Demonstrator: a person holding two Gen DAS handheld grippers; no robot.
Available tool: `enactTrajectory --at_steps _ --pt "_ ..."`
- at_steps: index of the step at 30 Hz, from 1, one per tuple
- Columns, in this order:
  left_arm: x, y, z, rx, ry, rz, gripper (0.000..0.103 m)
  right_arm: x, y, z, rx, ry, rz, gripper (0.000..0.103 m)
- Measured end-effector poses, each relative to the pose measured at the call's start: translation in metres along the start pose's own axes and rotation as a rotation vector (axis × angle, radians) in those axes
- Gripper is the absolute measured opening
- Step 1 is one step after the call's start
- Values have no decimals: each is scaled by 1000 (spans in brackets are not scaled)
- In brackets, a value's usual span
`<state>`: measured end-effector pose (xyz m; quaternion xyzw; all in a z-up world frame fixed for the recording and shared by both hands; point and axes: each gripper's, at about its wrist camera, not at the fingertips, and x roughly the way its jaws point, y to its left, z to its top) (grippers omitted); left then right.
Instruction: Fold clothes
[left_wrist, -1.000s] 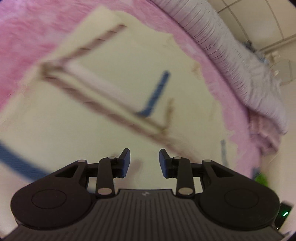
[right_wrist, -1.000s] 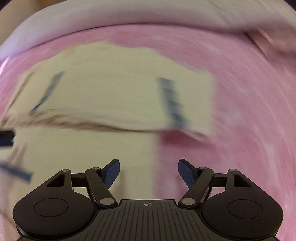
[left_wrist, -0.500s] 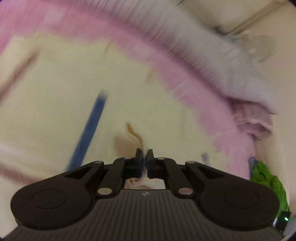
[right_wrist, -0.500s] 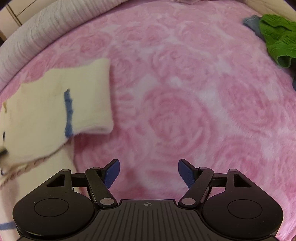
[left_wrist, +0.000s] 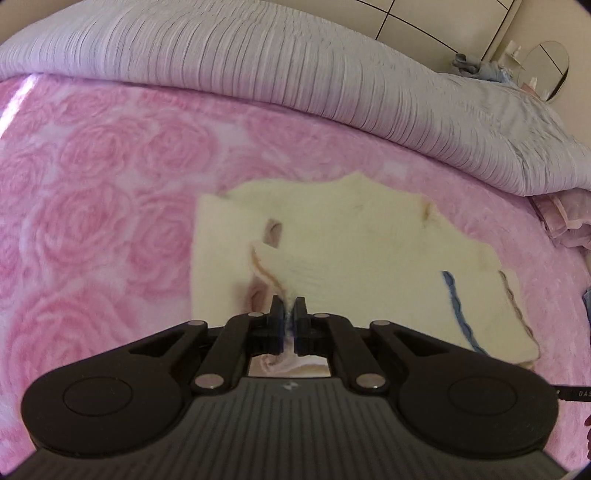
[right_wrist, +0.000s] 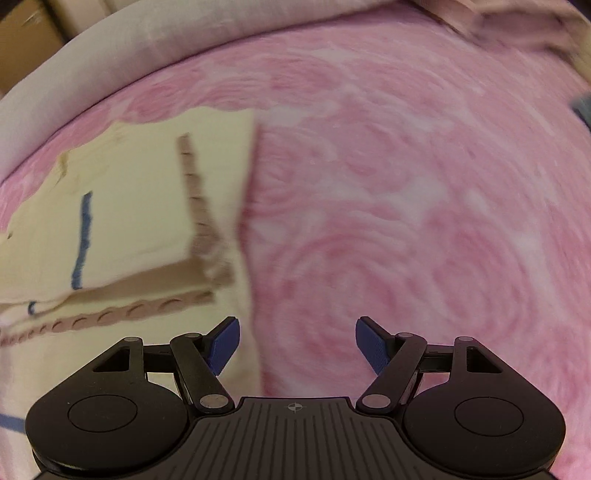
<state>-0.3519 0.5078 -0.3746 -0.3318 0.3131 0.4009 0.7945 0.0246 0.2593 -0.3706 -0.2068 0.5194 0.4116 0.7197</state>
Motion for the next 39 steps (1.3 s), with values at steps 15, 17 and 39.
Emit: enactTrajectory --at_steps 15,17,39 --pt "0 13 14 139 -62 62 10 -5 53 18 -106 -179 -6 73" --pt "15 2 10 227 -24 -11 11 1 67 24 -148 -246 22 64" --pt "-71 42 -136 256 -111 -30 6 -14 12 -81 -330 -285 144 57"
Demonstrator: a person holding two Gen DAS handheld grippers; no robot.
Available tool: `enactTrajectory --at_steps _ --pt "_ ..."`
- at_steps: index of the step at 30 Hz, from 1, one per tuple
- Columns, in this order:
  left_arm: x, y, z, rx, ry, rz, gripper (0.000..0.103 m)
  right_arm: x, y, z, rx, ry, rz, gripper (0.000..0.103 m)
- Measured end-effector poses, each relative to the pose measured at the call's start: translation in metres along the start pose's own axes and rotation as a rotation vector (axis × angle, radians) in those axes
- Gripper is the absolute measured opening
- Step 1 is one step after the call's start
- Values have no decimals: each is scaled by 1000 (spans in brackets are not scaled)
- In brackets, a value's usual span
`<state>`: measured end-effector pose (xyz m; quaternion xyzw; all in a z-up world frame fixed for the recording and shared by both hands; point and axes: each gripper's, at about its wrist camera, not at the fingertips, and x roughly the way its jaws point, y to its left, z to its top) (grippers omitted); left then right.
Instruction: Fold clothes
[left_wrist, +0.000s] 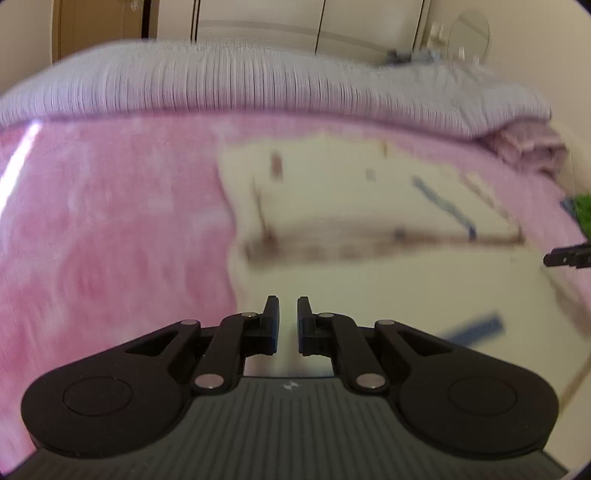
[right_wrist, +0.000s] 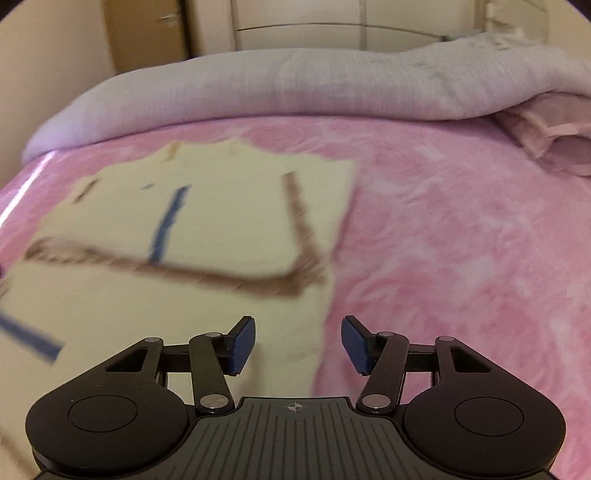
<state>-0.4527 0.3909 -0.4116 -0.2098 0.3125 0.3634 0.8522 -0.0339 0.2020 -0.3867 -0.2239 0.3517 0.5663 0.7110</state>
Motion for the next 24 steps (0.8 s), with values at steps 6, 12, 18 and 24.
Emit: enactTrajectory --at_steps 6,12,18,24 --pt "-24 -10 -46 18 -61 20 5 -32 12 -61 -11 27 9 56" --pt "-84 -35 -102 -14 -49 49 5 -109 30 -144 37 -50 -46 57" --pt "-163 -68 -146 -133 28 88 5 -179 56 -204 193 8 -93 57" --pt "-224 -113 -156 -181 -40 120 23 -232 92 -216 253 -53 -122 57"
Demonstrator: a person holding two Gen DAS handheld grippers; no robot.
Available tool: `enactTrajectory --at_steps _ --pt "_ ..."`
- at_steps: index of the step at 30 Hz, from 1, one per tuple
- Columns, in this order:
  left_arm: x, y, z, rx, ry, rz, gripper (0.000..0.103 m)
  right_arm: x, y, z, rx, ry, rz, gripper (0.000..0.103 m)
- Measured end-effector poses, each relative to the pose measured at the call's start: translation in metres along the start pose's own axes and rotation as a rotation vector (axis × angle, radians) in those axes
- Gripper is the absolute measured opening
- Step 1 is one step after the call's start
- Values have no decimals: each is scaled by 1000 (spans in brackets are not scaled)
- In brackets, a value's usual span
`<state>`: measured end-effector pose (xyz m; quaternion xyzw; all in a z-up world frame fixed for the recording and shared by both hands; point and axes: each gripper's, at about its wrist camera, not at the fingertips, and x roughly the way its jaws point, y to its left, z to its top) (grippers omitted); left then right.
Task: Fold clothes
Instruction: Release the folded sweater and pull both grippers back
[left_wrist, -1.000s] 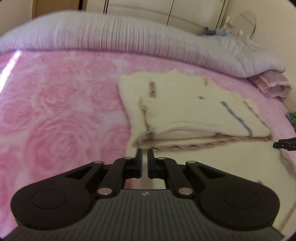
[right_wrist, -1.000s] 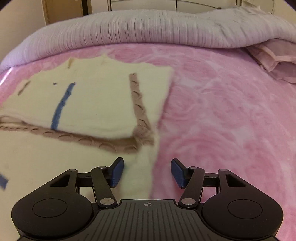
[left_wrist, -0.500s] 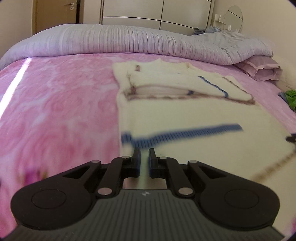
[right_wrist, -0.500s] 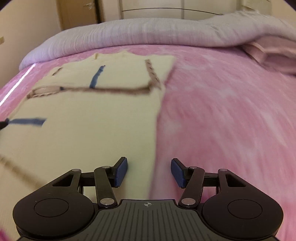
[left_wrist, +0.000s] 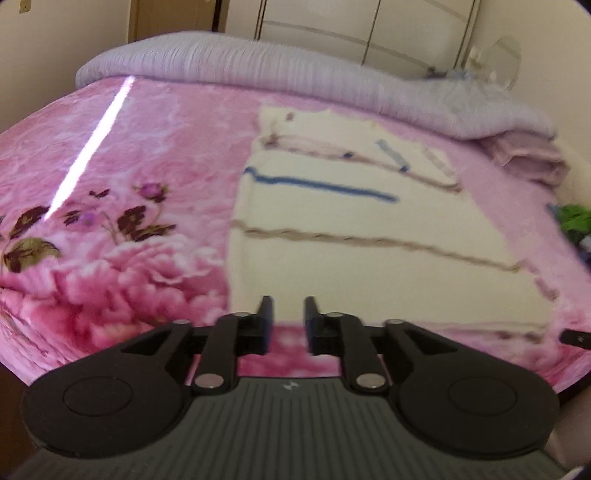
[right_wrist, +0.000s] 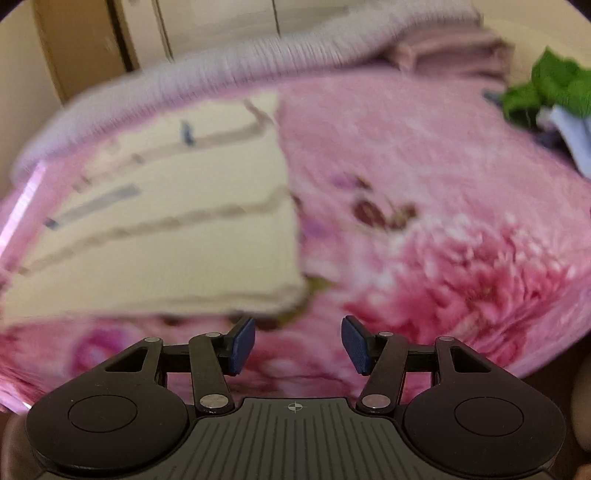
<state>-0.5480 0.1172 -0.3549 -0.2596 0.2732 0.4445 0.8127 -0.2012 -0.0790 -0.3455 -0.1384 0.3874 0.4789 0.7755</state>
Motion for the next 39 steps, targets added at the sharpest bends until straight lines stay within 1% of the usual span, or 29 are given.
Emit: enactTrajectory --at_steps 1,2,5,7,9,12,15,19,24,29,39 --pt "-7 -5 -1 6 -9 1 28 -11 8 -1 -12 -33 22 57" --pt "-14 -10 -1 15 -12 9 28 -20 15 -1 -34 -53 34 57" --pt "-32 -25 -6 31 -17 29 31 -40 34 -3 -73 -70 19 57" --pt "-43 -32 -10 36 -25 34 37 -52 42 -9 -76 -77 40 57" --pt "-52 -38 -15 42 -29 51 39 -59 46 -15 -72 -71 59 57" --pt "-64 -50 -22 78 -38 98 41 -68 50 -24 -68 -62 72 57" --pt "-74 -61 -26 108 -44 100 43 -77 54 -31 -57 -71 80 57" --pt "-86 -74 -31 143 -62 92 47 -88 60 -34 -73 -93 87 57" --pt "-91 -81 -35 167 -70 94 48 -95 60 -38 -80 -107 103 57" --pt "-92 -85 -37 173 -67 108 49 -94 60 -40 -74 -102 116 57" --pt "-77 -88 -39 186 -28 116 50 -83 52 -40 -31 -71 120 57"
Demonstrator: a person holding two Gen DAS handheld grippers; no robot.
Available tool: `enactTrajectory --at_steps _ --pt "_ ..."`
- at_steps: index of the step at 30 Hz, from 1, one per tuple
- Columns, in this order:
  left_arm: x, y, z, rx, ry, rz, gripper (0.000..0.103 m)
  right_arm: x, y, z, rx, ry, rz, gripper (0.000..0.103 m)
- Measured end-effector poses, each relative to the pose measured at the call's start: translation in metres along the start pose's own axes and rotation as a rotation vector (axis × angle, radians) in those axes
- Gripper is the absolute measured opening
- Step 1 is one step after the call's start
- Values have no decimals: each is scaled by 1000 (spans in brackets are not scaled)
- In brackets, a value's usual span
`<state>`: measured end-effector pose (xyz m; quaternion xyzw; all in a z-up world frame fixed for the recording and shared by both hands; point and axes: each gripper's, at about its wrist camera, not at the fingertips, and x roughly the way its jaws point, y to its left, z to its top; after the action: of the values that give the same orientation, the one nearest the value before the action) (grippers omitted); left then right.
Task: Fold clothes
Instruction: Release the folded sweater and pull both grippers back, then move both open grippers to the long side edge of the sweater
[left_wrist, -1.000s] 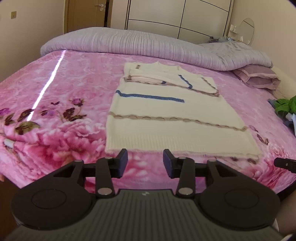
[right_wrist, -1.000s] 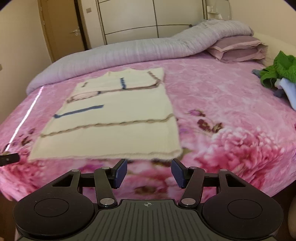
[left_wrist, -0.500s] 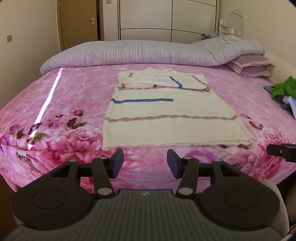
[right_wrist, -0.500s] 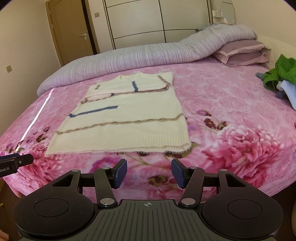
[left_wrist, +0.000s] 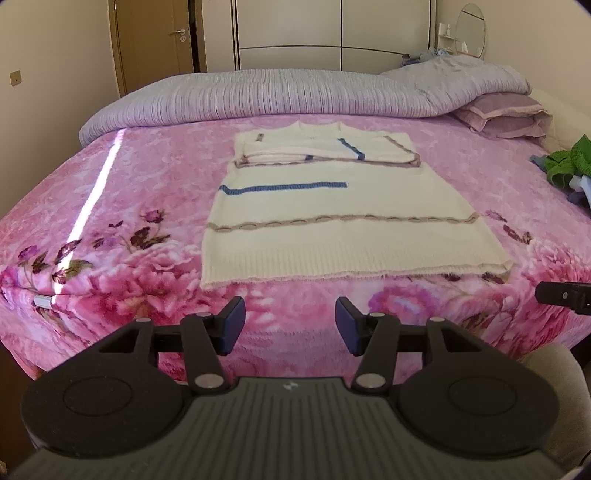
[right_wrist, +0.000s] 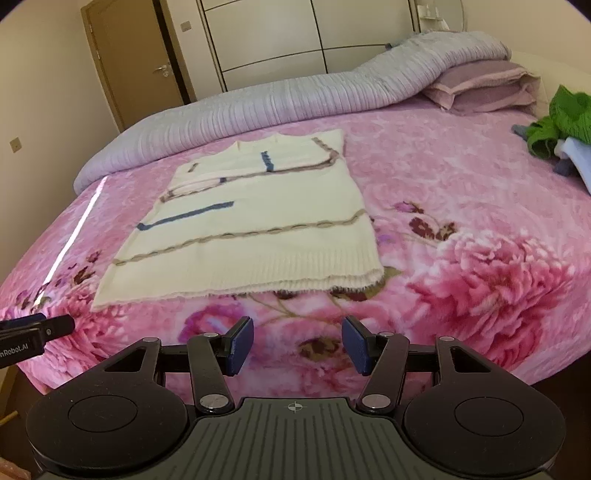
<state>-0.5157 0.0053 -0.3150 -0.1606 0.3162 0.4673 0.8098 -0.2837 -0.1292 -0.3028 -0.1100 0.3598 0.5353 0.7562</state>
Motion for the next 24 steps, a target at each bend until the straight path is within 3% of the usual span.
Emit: enactTrajectory --at_steps 18,21,24 --pt "76 10 2 3 135 59 51 72 -20 4 19 121 -42 57" --pt "87 23 10 -21 122 26 51 84 -26 10 -7 115 -66 57" --pt "93 57 23 -124 97 -64 53 88 -45 22 15 74 -72 57"
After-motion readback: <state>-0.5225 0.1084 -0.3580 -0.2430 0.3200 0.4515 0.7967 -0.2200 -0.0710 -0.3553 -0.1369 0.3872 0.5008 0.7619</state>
